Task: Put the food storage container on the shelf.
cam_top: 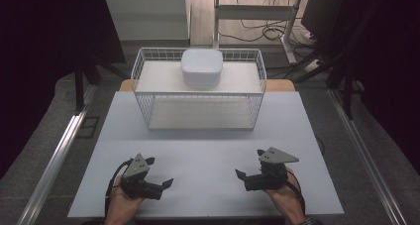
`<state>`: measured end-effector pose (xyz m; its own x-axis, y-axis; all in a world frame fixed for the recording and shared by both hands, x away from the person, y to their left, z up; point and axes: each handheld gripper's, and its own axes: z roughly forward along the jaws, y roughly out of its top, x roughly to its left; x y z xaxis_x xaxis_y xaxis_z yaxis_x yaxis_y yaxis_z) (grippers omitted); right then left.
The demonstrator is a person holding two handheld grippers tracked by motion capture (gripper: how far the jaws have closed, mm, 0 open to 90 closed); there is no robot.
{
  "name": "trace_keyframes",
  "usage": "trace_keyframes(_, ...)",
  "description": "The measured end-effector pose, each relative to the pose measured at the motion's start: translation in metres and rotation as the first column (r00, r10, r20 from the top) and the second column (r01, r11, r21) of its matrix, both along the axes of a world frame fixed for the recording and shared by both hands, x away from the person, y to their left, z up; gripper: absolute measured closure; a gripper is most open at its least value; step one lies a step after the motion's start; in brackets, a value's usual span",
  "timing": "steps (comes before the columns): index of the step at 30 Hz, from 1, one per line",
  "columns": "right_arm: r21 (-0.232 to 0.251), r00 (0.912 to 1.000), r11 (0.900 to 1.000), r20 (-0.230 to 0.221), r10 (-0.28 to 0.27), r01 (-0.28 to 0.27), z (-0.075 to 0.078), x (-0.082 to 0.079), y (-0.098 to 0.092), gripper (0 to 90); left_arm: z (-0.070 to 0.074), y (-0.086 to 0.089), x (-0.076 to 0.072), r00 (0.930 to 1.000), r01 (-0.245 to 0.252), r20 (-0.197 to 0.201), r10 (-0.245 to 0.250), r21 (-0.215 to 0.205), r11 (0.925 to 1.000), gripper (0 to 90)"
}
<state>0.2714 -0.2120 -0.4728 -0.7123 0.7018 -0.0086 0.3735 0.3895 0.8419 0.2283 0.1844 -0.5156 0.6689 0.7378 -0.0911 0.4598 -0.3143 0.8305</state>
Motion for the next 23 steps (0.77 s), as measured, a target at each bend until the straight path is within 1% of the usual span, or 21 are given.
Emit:
trace_keyframes(2,-0.015,1.0,1.0,-0.001,-0.003,0.003,-0.003,-0.002,0.0,0.0,-0.003,0.0,-0.001,1.0,-0.004,-0.004,0.004,0.01,0.9999,1.9)
trace_keyframes(5,-0.035,1.0,0.999,-0.007,-0.006,0.006,-0.009,-0.004,-0.002,0.0,-0.007,0.0,-0.003,0.9999,-0.003,-0.01,0.003,0.014,0.9999,1.1)
trace_keyframes(7,-0.041,0.9998,0.999,-0.016,-0.01,0.01,-0.013,-0.006,-0.003,0.0,-0.011,-0.001,-0.003,0.9997,0.0,-0.024,0.0,0.016,0.9999,0.6)
trace_keyframes(11,-0.062,0.9994,0.998,-0.03,-0.016,0.015,-0.021,-0.009,-0.003,0.0,-0.018,-0.003,0.0,0.9981,0.005,-0.061,-0.003,0.038,0.9992,0.0)
trace_keyframes(14,-0.081,0.9989,0.997,-0.043,-0.018,0.014,-0.027,-0.011,-0.003,0.0,-0.02,-0.004,0.001,0.9971,0.005,-0.076,0.0,0.068,0.9977,0.0)
trace_keyframes(18,-0.102,0.9967,0.995,-0.079,-0.019,0.011,-0.033,-0.009,-0.006,0.0,-0.024,-0.005,0.002,0.9946,-0.001,-0.103,0.012,0.104,0.9946,0.0)
trace_keyframes(19,-0.099,0.9953,0.995,-0.094,-0.023,0.013,-0.034,-0.008,-0.006,0.0,-0.025,-0.005,0.003,0.9942,-0.001,-0.107,0.012,0.109,0.994,0.0)
trace_keyframes(21,-0.1,0.9944,0.995,-0.103,-0.022,0.012,-0.035,-0.007,-0.007,0.0,-0.025,-0.005,0.003,0.994,-0.002,-0.108,0.014,0.113,0.9936,0.0)
trace_keyframes(23,-0.108,0.9949,0.994,-0.098,-0.025,0.014,-0.036,-0.006,-0.007,0.0,-0.024,-0.005,0.003,0.9947,-0.004,-0.101,0.015,0.107,0.9943,0.0)
